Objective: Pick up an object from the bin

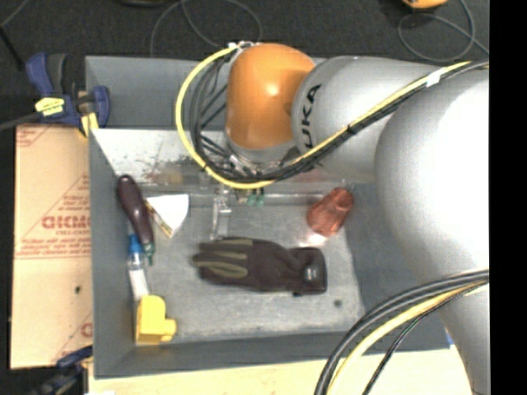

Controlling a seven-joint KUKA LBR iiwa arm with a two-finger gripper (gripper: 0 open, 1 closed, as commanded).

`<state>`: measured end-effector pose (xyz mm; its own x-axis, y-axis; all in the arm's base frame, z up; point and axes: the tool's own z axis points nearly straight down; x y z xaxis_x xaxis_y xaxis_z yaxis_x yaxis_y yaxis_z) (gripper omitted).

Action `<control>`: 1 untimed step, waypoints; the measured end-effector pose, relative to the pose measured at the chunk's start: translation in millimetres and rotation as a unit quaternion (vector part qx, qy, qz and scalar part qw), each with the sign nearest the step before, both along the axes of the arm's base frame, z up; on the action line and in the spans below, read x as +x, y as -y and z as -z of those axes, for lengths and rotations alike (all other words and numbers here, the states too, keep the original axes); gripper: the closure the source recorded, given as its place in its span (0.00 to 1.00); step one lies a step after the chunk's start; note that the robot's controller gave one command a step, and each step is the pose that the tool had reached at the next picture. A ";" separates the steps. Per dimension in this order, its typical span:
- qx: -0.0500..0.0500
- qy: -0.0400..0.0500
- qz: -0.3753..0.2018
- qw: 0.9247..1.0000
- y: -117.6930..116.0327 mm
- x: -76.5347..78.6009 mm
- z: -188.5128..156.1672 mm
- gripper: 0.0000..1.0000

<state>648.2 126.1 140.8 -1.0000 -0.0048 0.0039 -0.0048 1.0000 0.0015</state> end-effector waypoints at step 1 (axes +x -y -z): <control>0.000 0.003 0.001 1.000 0.4 1.3 -5.2 0.00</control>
Offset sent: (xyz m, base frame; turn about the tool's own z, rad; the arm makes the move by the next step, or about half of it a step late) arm -0.0447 -0.0374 0.0022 -0.0881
